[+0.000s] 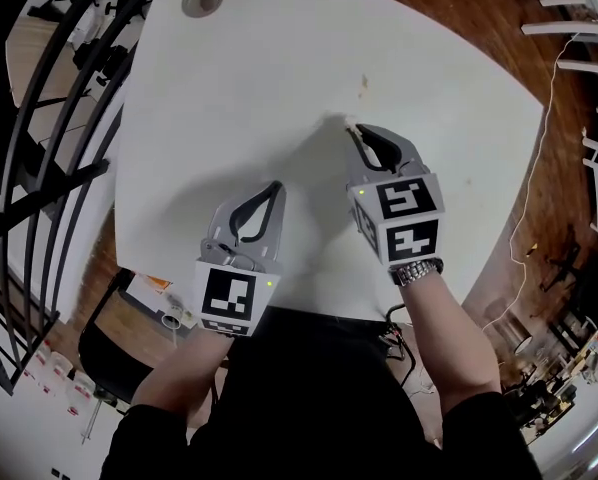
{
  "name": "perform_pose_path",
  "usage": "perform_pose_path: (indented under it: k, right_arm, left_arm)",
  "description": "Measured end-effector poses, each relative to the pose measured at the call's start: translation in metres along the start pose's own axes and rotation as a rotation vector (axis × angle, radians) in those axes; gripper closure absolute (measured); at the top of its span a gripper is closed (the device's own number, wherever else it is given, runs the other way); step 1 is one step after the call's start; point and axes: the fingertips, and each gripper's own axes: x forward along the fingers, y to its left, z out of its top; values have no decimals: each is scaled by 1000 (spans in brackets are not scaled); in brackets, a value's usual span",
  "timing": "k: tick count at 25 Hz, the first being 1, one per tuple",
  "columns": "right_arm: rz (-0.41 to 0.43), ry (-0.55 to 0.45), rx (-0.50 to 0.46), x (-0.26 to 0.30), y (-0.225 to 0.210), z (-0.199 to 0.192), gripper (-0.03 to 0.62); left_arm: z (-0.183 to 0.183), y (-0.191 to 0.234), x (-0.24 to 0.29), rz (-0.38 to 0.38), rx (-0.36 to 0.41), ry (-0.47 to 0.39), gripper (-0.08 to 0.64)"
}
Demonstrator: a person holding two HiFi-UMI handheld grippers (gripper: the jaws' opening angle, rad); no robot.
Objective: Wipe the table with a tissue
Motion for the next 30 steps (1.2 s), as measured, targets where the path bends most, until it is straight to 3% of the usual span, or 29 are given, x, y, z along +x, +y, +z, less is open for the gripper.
perform_pose_path:
  k: [30]
  right_arm:
    - [40, 0, -17, 33, -36, 20, 554]
  left_arm:
    - [5, 2, 35, 2, -8, 36, 543]
